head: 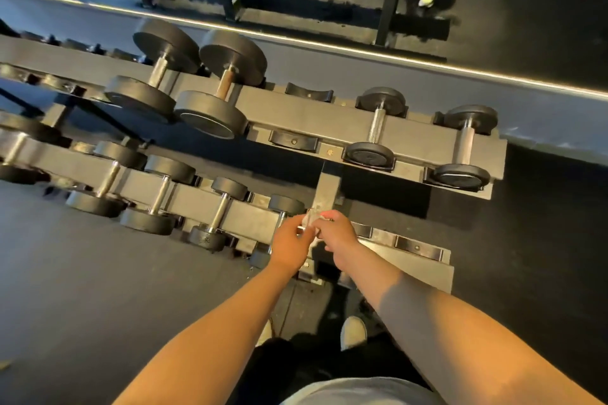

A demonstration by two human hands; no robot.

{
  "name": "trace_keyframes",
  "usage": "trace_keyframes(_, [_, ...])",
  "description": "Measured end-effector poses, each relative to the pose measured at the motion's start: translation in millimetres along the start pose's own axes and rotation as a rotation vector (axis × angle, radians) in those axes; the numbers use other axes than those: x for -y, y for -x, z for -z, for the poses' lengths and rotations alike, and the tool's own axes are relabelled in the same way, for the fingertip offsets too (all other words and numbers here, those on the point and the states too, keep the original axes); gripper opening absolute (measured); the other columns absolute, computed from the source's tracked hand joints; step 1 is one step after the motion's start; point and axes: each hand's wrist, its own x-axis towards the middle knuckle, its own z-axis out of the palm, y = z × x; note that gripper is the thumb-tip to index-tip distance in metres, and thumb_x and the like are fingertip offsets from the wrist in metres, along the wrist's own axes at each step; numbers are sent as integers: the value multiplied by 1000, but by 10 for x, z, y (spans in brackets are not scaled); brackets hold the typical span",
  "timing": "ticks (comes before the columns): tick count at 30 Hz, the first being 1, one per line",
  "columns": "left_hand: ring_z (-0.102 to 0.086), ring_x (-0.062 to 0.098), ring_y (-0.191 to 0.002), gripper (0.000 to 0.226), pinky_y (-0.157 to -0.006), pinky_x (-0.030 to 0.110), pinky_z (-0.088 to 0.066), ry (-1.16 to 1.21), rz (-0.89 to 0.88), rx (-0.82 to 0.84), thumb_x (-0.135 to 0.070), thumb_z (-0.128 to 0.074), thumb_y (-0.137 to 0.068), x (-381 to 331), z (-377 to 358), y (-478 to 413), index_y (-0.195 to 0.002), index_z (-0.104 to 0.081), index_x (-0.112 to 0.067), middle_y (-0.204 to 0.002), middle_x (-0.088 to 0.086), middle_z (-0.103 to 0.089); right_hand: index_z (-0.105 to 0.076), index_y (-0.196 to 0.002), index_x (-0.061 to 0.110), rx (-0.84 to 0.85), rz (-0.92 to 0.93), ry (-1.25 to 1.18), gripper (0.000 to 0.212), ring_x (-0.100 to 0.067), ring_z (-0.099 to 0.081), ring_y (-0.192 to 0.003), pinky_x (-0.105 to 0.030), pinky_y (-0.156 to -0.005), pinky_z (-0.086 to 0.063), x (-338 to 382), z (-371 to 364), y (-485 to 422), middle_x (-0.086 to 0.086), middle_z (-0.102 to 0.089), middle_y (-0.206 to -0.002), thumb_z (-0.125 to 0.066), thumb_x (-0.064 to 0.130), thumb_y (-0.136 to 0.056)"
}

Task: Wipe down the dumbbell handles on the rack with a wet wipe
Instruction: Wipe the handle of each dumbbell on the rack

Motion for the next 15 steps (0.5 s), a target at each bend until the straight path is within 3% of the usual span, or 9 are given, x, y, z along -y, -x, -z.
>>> trace_keyframes(2, [-61,15,-79,14,-65,25,-43,-1,58,-1,-19,-55,-101,212,162,3,-105,-68,-18,-86,-3,-66,-61,-116,17,-14,-25,10,22,-19,-56,-96,-26,-68,-40,-95,-249,-27,-6,-62,-109,-62,15,-94])
trace_keyframes(6, [-59,21,-85,16,-62,28,-38,-55,150,3,-17,-47,-104,738,572,-56,-105,-62,-14,-91,5,-65,-72,-106,10,-54,-48,52,19,-19,-60,-87,-25,-69,-46,-330,-807,-116,-7,-69,-100,-71,13,-86])
trace_keyframes(9, [-61,26,-93,22,-73,31,-41,-78,206,32,-21,-44,-104,1084,840,-124,-111,-62,-9,-100,8,-66,-70,-93,12,-52,-80,41,5,-17,-59,-77,-25,-66,-47,-503,-1171,-162,-6,-66,-87,-69,12,-88])
trace_keyframes(13, [-62,28,-94,27,-76,34,-44,-23,238,62,-31,-47,-105,1428,1068,-194,-103,-62,-9,-97,8,-66,-58,-84,27,-133,-92,62,15,-27,-64,-97,-38,-89,-54,-676,-1570,-208,-10,-68,-102,-67,17,-90])
trace_keyframes(15, [-63,27,-93,22,-74,32,-45,11,187,91,-31,-52,-103,1505,1153,-202,-99,-63,-12,-93,4,-65,-57,-85,27,-170,-80,55,13,-27,-66,-97,-35,-81,-55,-751,-1716,-230,-8,-68,-103,-65,18,-91])
